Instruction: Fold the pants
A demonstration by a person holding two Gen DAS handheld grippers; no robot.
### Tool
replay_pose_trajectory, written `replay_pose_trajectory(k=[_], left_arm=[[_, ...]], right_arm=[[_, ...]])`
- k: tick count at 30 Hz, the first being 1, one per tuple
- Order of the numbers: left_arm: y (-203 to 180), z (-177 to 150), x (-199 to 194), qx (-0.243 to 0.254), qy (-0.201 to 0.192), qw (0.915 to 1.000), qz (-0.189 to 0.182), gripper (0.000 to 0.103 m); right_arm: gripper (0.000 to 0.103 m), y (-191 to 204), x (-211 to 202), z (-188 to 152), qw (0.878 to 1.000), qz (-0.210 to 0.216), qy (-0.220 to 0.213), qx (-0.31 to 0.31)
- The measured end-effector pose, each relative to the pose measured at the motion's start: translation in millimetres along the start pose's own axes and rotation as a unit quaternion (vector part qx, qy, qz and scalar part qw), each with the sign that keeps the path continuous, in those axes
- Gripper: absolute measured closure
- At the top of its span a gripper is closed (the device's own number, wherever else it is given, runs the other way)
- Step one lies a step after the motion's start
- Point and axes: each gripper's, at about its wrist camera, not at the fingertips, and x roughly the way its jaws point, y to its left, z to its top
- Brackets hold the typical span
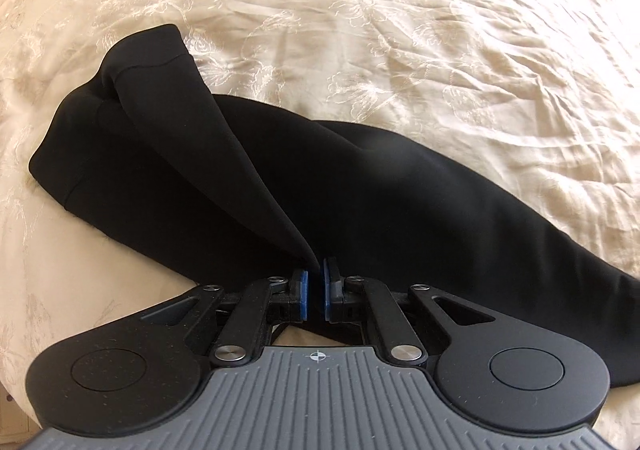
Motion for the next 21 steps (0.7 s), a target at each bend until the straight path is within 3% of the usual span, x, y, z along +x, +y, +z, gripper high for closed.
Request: replay_pose_trajectory(k=[2,6,9,12,15,21], left_arm=[[0,0,2,-0.005,0.001,1.0,0.001,0.096],[4,-9,15,-0.021,0.052,0.9983,0.014,0.091],[6,-16,7,-0.014,0.052,0.9985,0.013,0.089],[6,-20,-6,-0.003,0.045,0.9988,0.017,0.08],[9,-21,-21,0.0,0.037,0.9993,0.01,0.08],[32,-25,-44,-0.004,0.023,0.9996,0.013,0.08]], right_arm=[[0.099,0,0,2,1.0,0.002,-0.006,-0.003],[0.099,-3,5,2,1.0,0.004,0.002,-0.008],[0.099,-5,8,0,1.0,0.005,0.015,-0.016],[0.097,-7,6,1,1.0,0.011,0.019,-0.014],[0.095,-8,7,3,0.999,0.014,0.025,-0.013],[0.08,-5,0,4,0.999,0.025,0.021,-0.006]])
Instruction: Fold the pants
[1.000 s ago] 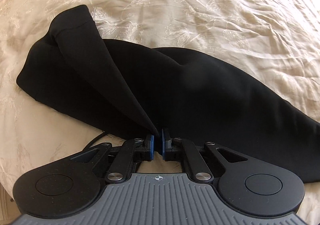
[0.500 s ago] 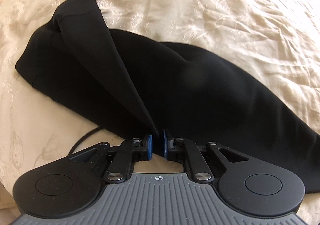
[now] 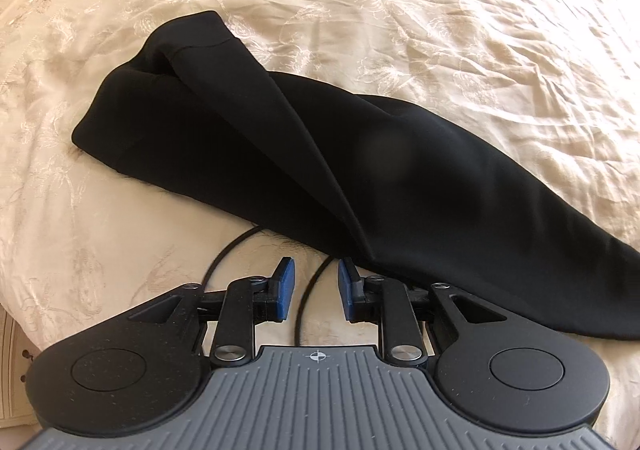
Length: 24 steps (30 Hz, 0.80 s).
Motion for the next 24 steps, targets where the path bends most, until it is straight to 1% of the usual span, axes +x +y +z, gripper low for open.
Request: replay_pose_trajectory(k=[6,10,13,16,18,21,22,24], left_arm=[[43,17,-1,-0.016,-0.009,0.9997,0.014,0.08],[79,36,8,-0.023,-0.01,0.9995,0.02,0.08],[110,55,18,-0.024,-0.01,0.9996,0.015,0.08],[141,78,30,-0.02,-0.001,0.9998,0.001,0.08],[158,93,39,-0.013,0.002,0.9999,-0.007,0.08],[175,115,53,0.003,0.009,0.9997,-0.023,0.08],[178,121,57,0.009,0.01,0.9996,-0.026,0.08],[183,136,66,0.026,0.008,0.9991,-0.032,0.08]], right_arm=[[0.078,3,-21,-5,0.999,-0.007,-0.031,0.01],[0.077,12,-46,-13,0.997,-0.026,-0.073,0.008],[0.075,30,-65,-24,0.994,-0.027,-0.102,-0.001],[0.075,68,-85,-41,0.992,-0.008,-0.121,-0.027],[0.074,99,-95,-55,0.991,0.01,-0.123,-0.044],[0.072,163,-108,-81,0.99,0.068,-0.104,-0.071],[0.072,182,-109,-89,0.988,0.086,-0.097,-0.081],[0.071,231,-109,-106,0.983,0.13,-0.076,-0.105]])
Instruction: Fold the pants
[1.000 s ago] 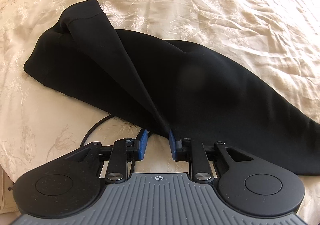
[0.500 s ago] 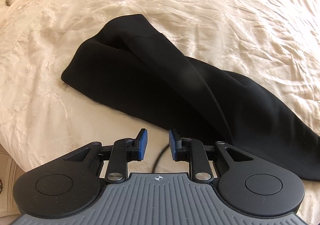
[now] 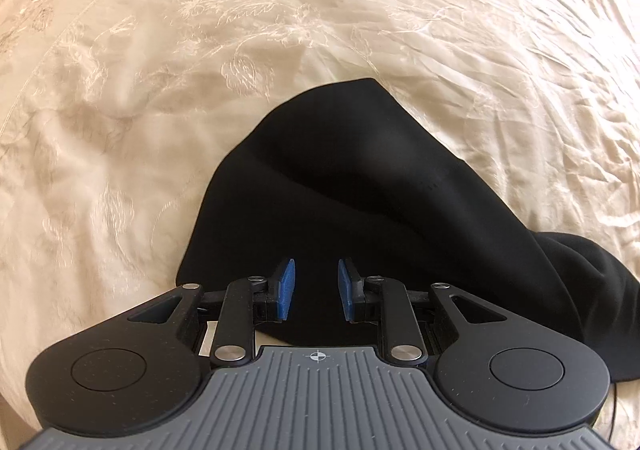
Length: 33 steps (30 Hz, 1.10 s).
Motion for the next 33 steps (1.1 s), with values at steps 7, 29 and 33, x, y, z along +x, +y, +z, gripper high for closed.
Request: replay_pose_trajectory(k=[7,29,33], left_arm=[[24,32,20,0.017,-0.001,0.9997,-0.017,0.08],[59,25,78,0.026,0.069,0.996,-0.05,0.08],[71,35,63,0.0,0.058,0.995,-0.082,0.08]], right_arm=[[0.068,144,49,-20,0.985,0.148,0.079,-0.036],[0.06,330,216,-51,0.912,0.224,0.279,-0.199],[0.089,337,201,-48,0.905,0.26,0.272,-0.196]])
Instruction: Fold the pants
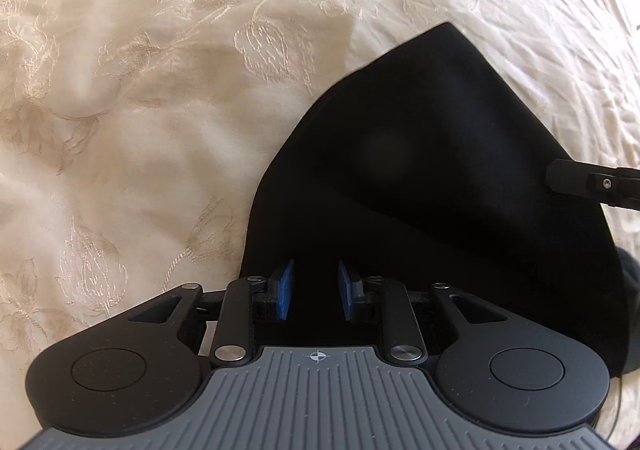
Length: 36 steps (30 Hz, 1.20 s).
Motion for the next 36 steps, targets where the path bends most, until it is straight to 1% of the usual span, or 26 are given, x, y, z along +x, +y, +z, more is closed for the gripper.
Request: replay_pose_trajectory(k=[1,3,5,6,9,11,13,14,16,17,20,22,24,26,27,30,31,34,36], left_arm=[[3,2,-5,-0.009,-0.005,0.9998,-0.015,0.08],[8,6,-13,-0.024,-0.013,0.9987,-0.042,0.079],[9,11,-14,-0.028,-0.014,0.9976,-0.062,0.079],[7,14,-13,-0.023,-0.013,0.9975,-0.065,0.079],[1,20,0,-0.002,-0.011,0.9986,-0.052,0.079],[2,22,12,-0.013,-0.002,0.999,-0.042,0.08],[10,23,20,-0.04,0.004,0.9981,-0.046,0.08],[17,22,18,-0.055,0.003,0.9971,-0.053,0.08],[27,19,9,-0.067,-0.005,0.9963,-0.054,0.08],[33,16,3,-0.068,-0.011,0.9965,-0.047,0.08],[52,8,-14,-0.068,-0.025,0.9974,0.002,0.08],[69,3,-26,-0.08,-0.031,0.9959,0.028,0.08],[83,0,-37,-0.096,-0.04,0.9935,0.047,0.08],[89,-2,-49,-0.1,-0.055,0.9918,0.059,0.08],[87,-8,-54,-0.095,-0.065,0.9913,0.064,0.08],[68,-2,-66,-0.067,-0.082,0.9926,0.06,0.079],[65,0,-67,-0.054,-0.083,0.9936,0.054,0.079],[37,3,-61,-0.015,-0.084,0.9959,0.03,0.079],[16,2,-48,0.007,-0.074,0.9972,0.011,0.079]], right_arm=[[0.092,6,-4,3,1.0,-0.005,-0.011,-0.014],[0.092,20,-20,4,0.999,-0.008,-0.041,-0.032],[0.093,31,-34,4,0.997,-0.006,-0.062,-0.046],[0.093,37,-40,4,0.996,-0.007,-0.071,-0.054],[0.093,57,-54,-5,0.992,-0.015,-0.091,-0.091],[0.093,72,-59,-14,0.988,-0.021,-0.096,-0.118],[0.093,84,-60,-25,0.985,-0.028,-0.094,-0.141],[0.093,85,-60,-35,0.984,-0.032,-0.089,-0.153],[0.093,91,-53,-52,0.982,-0.038,-0.074,-0.169],[0.093,93,-49,-59,0.982,-0.041,-0.067,-0.174],[0.093,99,-37,-78,0.979,-0.046,-0.049,-0.194],[0.093,103,-29,-90,0.975,-0.051,-0.038,-0.212],[0.093,107,-23,-102,0.972,-0.055,-0.027,-0.228],[0.093,107,-15,-110,0.97,-0.057,-0.017,-0.236],[0.093,107,-12,-112,0.969,-0.059,-0.012,-0.241],[0.093,105,-2,-120,0.965,-0.063,0.003,-0.254],[0.093,106,0,-122,0.964,-0.065,0.007,-0.258],[0.093,108,12,-130,0.959,-0.074,0.021,-0.272],[0.093,109,15,-135,0.957,-0.079,0.025,-0.277]])
